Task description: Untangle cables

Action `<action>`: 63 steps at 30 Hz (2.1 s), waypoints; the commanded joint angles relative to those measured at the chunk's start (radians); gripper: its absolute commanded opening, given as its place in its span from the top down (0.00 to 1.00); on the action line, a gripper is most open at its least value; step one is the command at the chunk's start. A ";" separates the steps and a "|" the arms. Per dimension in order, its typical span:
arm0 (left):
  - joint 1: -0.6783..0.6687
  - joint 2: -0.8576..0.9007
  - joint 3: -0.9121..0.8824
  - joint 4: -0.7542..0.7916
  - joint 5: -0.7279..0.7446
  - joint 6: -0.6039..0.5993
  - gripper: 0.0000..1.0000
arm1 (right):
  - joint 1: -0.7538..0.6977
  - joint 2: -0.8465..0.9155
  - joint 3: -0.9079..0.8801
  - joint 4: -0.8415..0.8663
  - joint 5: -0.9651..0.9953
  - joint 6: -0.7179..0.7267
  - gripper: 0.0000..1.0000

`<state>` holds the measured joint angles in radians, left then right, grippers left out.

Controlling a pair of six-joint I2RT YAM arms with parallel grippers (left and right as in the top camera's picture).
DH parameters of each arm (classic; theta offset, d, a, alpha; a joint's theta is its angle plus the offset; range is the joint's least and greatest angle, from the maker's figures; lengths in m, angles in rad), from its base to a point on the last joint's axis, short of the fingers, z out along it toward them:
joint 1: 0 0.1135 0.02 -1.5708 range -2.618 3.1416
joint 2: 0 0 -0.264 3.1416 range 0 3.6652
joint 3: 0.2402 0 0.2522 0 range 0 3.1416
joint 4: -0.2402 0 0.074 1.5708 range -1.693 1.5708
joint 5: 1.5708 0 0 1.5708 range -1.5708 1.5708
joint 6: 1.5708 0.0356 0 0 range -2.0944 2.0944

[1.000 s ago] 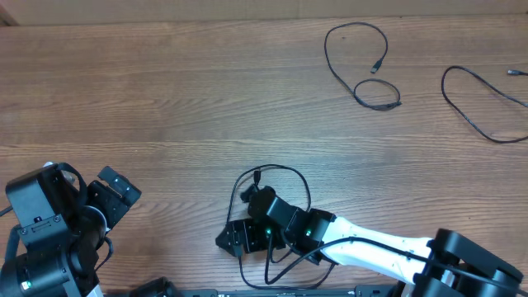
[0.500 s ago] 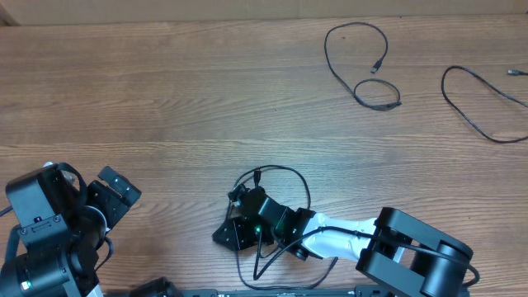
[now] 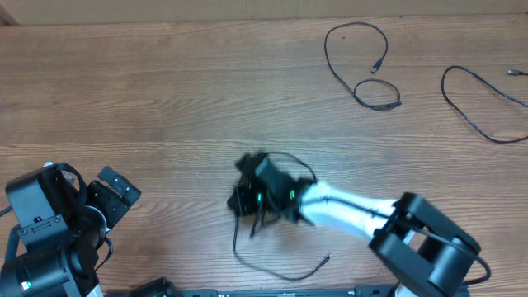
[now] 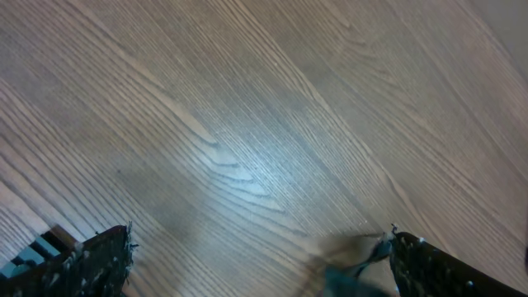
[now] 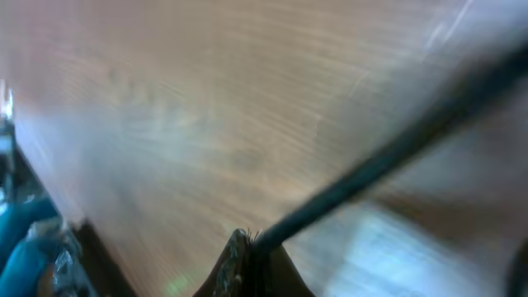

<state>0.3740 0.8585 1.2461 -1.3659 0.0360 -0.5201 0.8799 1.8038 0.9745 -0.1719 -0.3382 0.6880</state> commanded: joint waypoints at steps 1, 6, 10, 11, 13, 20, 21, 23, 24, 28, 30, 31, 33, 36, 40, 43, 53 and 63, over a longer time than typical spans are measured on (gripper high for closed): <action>0.005 -0.002 0.011 0.001 -0.013 0.016 0.00 | -0.095 -0.048 0.201 -0.167 0.004 -0.175 0.96; 0.005 -0.002 0.011 0.002 -0.013 0.016 0.00 | -0.223 -0.091 0.494 -0.478 0.003 -0.266 0.96; 0.005 -0.002 0.011 0.002 -0.014 0.016 0.00 | -0.294 -0.127 0.692 -0.591 -0.034 -0.352 0.96; 0.005 -0.002 0.011 0.002 -0.013 0.016 0.00 | -0.306 -0.134 0.735 -0.612 -0.034 -0.367 0.96; 0.005 -0.002 0.011 0.001 -0.013 0.016 0.00 | -0.322 -0.145 0.828 -0.671 -0.034 -0.407 0.96; 0.005 -0.002 0.011 0.002 -0.013 0.016 0.00 | -0.330 -0.193 1.057 -0.941 0.082 -0.488 0.96; 0.005 -0.002 0.011 0.002 -0.014 0.016 0.00 | -0.331 -0.208 1.072 -0.969 0.131 -0.488 0.96; 0.005 -0.002 0.011 0.001 -0.013 0.016 0.01 | -0.333 -0.238 1.086 -1.011 0.217 -0.488 0.96; 0.005 -0.002 0.011 0.002 -0.013 0.016 0.01 | -0.333 -0.255 1.088 -1.029 0.257 -0.488 0.96; 0.005 -0.001 0.011 0.002 -0.014 0.016 0.00 | -0.333 -0.334 1.088 -1.097 0.396 -0.488 0.96; 0.005 -0.002 0.011 0.002 -0.014 0.016 0.00 | -0.333 -0.373 1.088 -1.115 0.453 -0.488 0.96; 0.005 -0.002 0.011 0.002 -0.013 0.016 0.00 | -0.333 -0.391 1.088 -1.119 0.478 -0.487 0.96; 0.005 -0.002 0.012 0.002 -0.014 0.016 0.00 | -0.333 -0.428 1.088 -1.128 0.530 -0.488 0.96; 0.005 -0.001 0.011 0.002 -0.013 0.016 0.00 | -0.333 -0.468 1.088 -1.146 0.605 -0.487 0.96; 0.005 -0.002 0.011 0.002 -0.013 0.016 0.00 | -0.333 -0.499 1.088 -1.174 0.687 -0.486 0.96; 0.005 -0.002 0.011 0.001 -0.013 0.016 0.00 | -0.333 -0.503 1.088 -1.179 0.708 -0.484 0.96; 0.005 -0.002 0.011 0.002 -0.014 0.016 0.01 | -0.333 -0.502 1.088 -1.202 0.856 -0.412 0.96; 0.005 -0.002 0.011 0.002 -0.014 0.016 0.00 | -0.415 -0.502 1.088 -1.230 0.938 -0.343 0.96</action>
<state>0.3740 0.8585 1.2461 -1.3651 0.0360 -0.5198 0.4755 1.3071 2.0407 -1.4063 0.5625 0.3214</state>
